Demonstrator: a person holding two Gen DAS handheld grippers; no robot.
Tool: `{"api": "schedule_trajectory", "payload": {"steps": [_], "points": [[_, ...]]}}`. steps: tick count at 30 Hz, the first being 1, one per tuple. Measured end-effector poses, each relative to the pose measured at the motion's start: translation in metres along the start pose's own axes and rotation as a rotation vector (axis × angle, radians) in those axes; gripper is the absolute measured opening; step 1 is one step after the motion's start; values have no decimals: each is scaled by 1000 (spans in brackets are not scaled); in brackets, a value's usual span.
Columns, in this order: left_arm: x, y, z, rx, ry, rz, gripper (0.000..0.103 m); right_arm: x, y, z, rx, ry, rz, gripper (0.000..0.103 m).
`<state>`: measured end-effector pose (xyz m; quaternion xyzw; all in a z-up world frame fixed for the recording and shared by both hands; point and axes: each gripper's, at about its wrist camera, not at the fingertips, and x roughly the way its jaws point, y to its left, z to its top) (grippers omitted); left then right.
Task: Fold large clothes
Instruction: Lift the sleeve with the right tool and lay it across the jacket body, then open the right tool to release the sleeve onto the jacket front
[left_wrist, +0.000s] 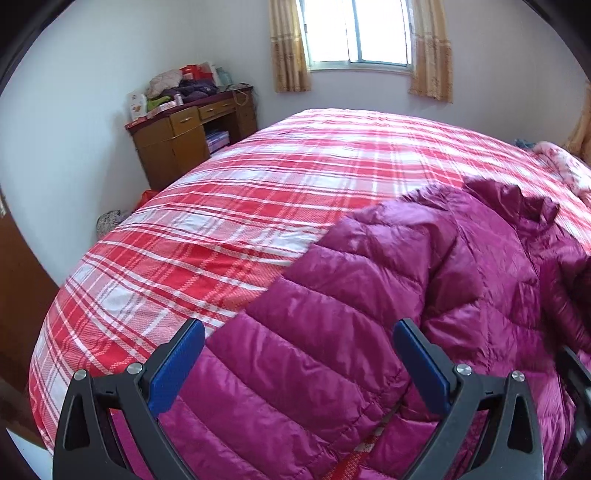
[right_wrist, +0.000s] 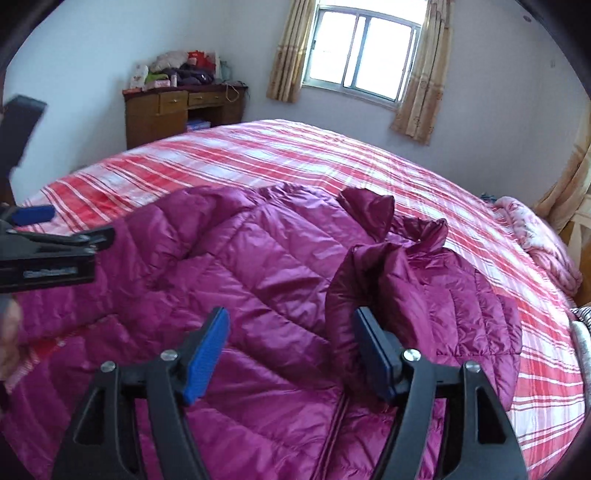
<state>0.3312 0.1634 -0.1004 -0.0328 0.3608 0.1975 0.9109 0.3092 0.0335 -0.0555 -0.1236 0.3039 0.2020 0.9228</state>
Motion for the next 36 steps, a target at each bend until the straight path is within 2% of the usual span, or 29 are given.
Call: {"api": "schedule_trajectory", "payload": {"steps": [2, 5, 6, 7, 9, 10, 13, 18, 20, 23, 27, 29, 30, 33, 36], "points": [[0, 7, 5, -33, -4, 15, 102, -17, 0, 3, 3, -42, 25, 72], [-5, 7, 9, -38, -9, 9, 102, -39, -11, 0, 34, -95, 8, 72], [-7, 5, 9, -28, -19, 10, 102, -40, -20, -2, 66, -94, -13, 67], [-10, 2, 9, -22, -25, 6, 102, -37, -29, -3, 97, -83, -44, 52], [-13, -5, 8, -9, -25, -11, 102, -19, -50, -5, 149, -20, -119, 33], [-15, -12, 8, 3, -23, -23, 102, -7, -61, -9, 184, 19, -159, 28], [-21, -35, 6, 45, -29, -51, 102, 24, -76, -16, 224, 91, -174, 27], [-26, -80, 3, 133, -34, -85, 102, 63, -64, -38, 189, 237, -124, 27], [-30, -97, 4, 164, -30, -107, 102, 61, -65, -41, 195, 230, -110, 27], [-45, -120, 12, 204, -75, -133, 102, 42, -87, -39, 252, 189, -83, 27], [-61, -156, 25, 223, -129, -185, 102, 21, -147, -33, 358, 96, -203, 27], [-59, -179, 25, 258, -138, -192, 102, 19, -174, -34, 415, 86, -265, 27], [-57, -189, 23, 274, -147, -175, 102, 22, -191, -35, 444, 82, -297, 27], [-35, -216, 12, 326, -185, -55, 102, 31, -220, -39, 487, 91, -349, 27], [0, -227, 3, 370, -144, 35, 102, 51, -232, -47, 493, 132, -304, 27]]}}
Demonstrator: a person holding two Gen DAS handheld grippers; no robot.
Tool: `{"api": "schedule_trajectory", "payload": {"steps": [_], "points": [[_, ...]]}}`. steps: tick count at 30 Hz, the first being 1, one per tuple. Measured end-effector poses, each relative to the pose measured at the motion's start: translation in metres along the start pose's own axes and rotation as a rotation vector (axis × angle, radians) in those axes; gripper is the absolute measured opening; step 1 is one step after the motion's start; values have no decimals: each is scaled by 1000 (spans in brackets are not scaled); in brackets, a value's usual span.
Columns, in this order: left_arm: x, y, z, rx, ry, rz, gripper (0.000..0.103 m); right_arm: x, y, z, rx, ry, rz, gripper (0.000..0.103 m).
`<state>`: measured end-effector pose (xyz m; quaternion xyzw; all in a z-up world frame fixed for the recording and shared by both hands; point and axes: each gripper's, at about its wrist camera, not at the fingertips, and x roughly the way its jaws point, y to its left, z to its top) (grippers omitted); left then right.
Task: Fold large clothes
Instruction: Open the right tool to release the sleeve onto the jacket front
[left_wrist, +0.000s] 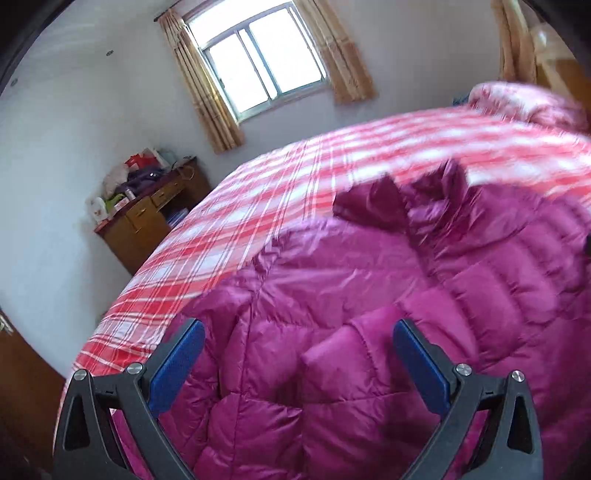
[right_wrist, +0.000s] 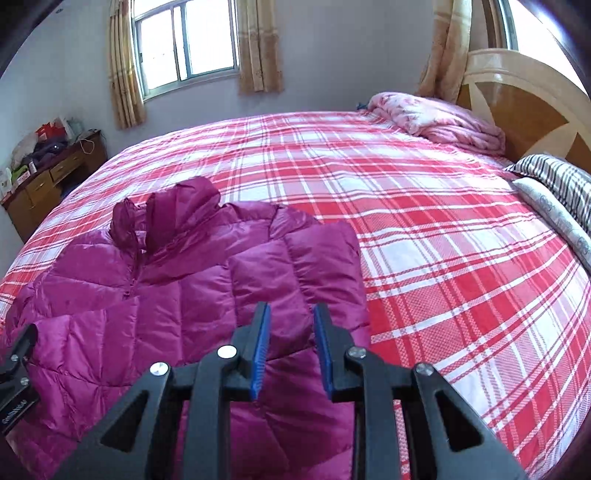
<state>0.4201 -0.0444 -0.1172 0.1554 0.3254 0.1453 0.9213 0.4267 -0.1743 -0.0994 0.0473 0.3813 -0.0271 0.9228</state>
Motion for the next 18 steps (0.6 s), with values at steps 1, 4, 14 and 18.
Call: {"api": "schedule_trajectory", "payload": {"steps": [1, 4, 14, 18], "points": [[13, -3, -5, 6, 37, 3, 102, 5, 0, -3, -14, 11, -7, 27], [35, -5, -17, 8, 92, -12, 102, 19, -6, -11, -8, 50, 13, 27], [55, 4, -18, -36, 158, -90, 102, 28, -12, -14, -13, 88, 5, 27], [58, 3, -18, -46, 162, -104, 102, 28, -9, -13, -25, 92, -14, 27]]}}
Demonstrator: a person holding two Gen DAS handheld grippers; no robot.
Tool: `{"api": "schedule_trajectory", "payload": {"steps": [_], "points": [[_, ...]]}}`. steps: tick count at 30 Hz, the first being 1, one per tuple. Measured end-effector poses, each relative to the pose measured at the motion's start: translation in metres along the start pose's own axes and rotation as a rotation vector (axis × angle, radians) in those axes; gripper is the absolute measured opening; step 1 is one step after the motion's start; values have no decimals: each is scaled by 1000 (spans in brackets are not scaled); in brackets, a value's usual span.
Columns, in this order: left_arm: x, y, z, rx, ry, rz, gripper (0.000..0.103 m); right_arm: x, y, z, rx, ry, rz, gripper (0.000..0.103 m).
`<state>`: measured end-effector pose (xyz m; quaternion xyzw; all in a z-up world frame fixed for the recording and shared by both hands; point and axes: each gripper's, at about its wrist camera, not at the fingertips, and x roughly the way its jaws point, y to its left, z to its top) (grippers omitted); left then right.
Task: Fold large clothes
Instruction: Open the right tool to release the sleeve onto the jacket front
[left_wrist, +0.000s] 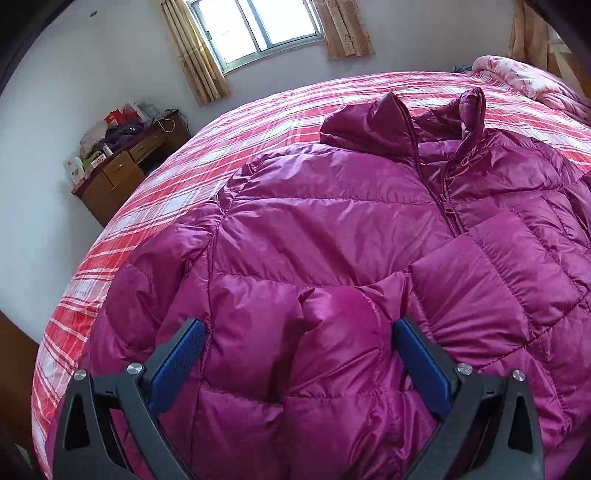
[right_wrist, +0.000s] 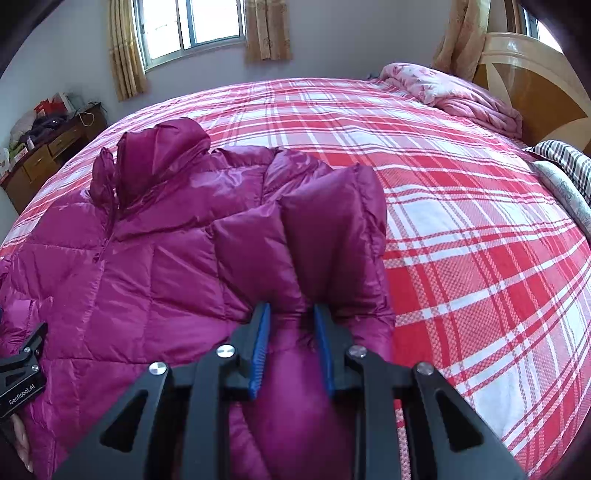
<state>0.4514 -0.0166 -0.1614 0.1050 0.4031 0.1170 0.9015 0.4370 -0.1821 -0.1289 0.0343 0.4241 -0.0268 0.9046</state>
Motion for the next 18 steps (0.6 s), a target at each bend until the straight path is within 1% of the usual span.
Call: {"api": "schedule_trajectory", "payload": {"steps": [2, 3, 4, 5, 6, 7, 9, 11, 15, 18], "points": [[2, 4, -1, -10, 5, -18, 102, -2, 3, 3, -23, 13, -19, 28], [5, 7, 0, -20, 10, -32, 102, -7, 4, 6, -28, 21, -41, 33], [6, 11, 0, -34, 14, -49, 102, -13, 3, 8, -13, 25, -51, 44], [8, 13, 1, -44, 18, -62, 102, -22, 3, 8, 10, 14, -38, 50], [9, 15, 1, -52, 22, -73, 102, -38, 4, 9, 44, -25, -8, 65], [10, 17, 1, -63, 27, -87, 102, -49, 7, 8, 52, -56, 6, 75], [11, 19, 2, -73, 31, -98, 102, -66, 23, 4, 14, -91, 29, 76], [11, 20, 2, -74, 30, -101, 102, -72, 41, -3, -28, -101, 59, 76], [12, 23, 2, -78, 30, -105, 102, -57, 64, -16, -75, -68, 60, 75], [11, 25, 2, -79, 31, -107, 102, -38, 66, -25, -71, -20, 67, 74]]}}
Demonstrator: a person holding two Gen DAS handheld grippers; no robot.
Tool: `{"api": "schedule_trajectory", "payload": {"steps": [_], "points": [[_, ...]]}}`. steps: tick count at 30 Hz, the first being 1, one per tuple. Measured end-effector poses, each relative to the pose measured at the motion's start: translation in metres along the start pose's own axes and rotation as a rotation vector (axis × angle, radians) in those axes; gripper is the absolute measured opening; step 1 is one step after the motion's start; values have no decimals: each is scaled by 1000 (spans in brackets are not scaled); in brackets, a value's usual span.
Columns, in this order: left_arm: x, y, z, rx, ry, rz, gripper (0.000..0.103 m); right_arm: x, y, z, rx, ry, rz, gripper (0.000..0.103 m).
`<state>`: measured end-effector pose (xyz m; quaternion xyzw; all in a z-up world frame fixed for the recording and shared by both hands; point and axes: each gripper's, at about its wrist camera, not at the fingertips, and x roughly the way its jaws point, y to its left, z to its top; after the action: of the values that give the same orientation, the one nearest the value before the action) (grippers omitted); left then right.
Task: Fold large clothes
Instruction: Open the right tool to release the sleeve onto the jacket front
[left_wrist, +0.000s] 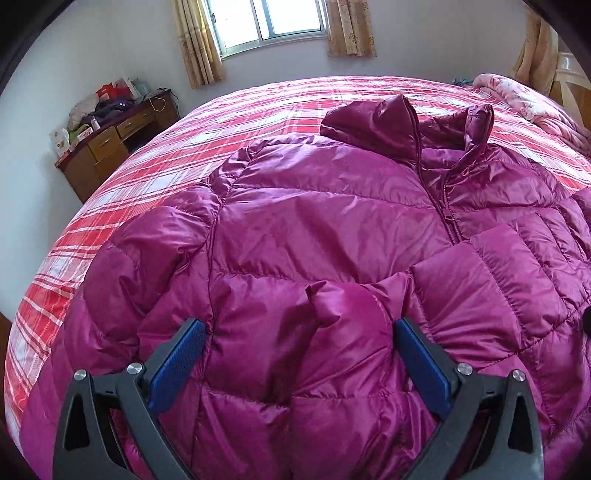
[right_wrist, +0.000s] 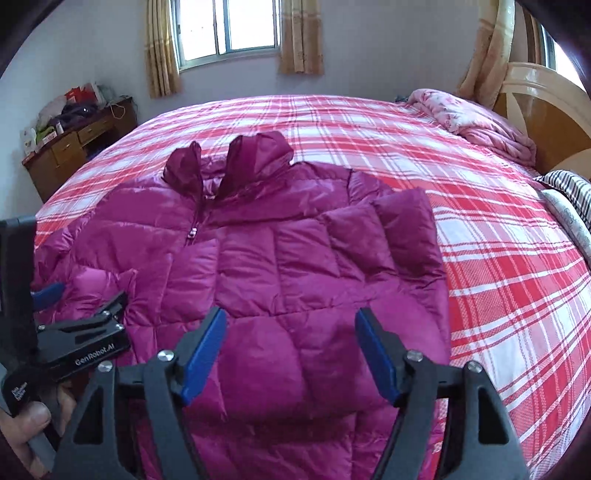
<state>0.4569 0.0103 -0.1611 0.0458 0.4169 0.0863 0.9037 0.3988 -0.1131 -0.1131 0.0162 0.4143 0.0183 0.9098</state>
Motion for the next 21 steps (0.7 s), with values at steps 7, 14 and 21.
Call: {"api": "schedule_trajectory", "payload": {"steps": [7, 14, 21], "points": [[1, 0, -1, -3, 0, -5, 102, 14, -2, -12, -7, 23, -13, 74], [1, 1, -1, -2, -4, -3, 102, 18, 7, -14, -51, 40, -58, 77], [0, -1, -2, -6, -7, -7, 102, 19, 7, -15, -58, 42, -68, 80]]}}
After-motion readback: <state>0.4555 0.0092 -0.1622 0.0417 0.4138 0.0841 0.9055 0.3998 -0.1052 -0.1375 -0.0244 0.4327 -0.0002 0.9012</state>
